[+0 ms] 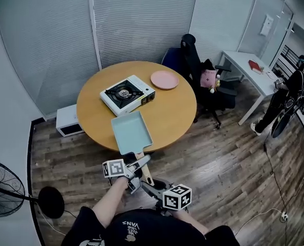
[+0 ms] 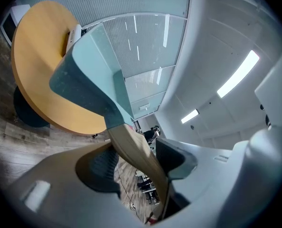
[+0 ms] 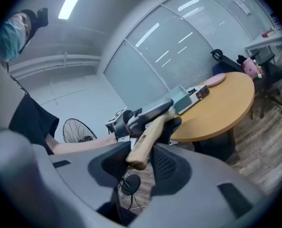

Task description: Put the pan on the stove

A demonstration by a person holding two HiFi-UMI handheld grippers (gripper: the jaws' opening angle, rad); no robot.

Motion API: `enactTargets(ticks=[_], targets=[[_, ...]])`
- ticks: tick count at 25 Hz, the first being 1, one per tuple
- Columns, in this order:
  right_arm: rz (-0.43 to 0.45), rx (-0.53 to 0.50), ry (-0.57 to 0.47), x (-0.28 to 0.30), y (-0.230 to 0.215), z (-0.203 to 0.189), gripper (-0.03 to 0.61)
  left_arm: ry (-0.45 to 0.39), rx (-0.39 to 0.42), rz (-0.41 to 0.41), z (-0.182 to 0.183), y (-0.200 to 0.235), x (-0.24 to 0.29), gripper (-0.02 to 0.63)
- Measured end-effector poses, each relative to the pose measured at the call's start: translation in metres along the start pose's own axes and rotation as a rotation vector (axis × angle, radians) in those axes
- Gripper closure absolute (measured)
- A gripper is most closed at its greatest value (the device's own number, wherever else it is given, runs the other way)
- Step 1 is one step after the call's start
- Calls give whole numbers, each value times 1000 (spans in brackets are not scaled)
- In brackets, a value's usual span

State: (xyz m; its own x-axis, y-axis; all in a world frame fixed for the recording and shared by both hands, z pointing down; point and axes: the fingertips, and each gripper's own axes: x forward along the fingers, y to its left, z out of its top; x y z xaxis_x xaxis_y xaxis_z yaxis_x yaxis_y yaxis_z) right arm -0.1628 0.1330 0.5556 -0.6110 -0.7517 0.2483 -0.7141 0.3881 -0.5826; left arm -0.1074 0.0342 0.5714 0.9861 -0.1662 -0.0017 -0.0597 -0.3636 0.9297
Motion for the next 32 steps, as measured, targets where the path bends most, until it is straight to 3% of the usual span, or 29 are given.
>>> enactTargets(ticks=[9,22,32], targets=[[59,-10,46,-4,-56,47,449,-61,-4,47,36,12,58,376],[199,-91,148,-13,-151,126,449,-245,16,107,101,26,150,376],[326,-118,192,-24,-185,142,449,-359,45,179,112,32,175,376]])
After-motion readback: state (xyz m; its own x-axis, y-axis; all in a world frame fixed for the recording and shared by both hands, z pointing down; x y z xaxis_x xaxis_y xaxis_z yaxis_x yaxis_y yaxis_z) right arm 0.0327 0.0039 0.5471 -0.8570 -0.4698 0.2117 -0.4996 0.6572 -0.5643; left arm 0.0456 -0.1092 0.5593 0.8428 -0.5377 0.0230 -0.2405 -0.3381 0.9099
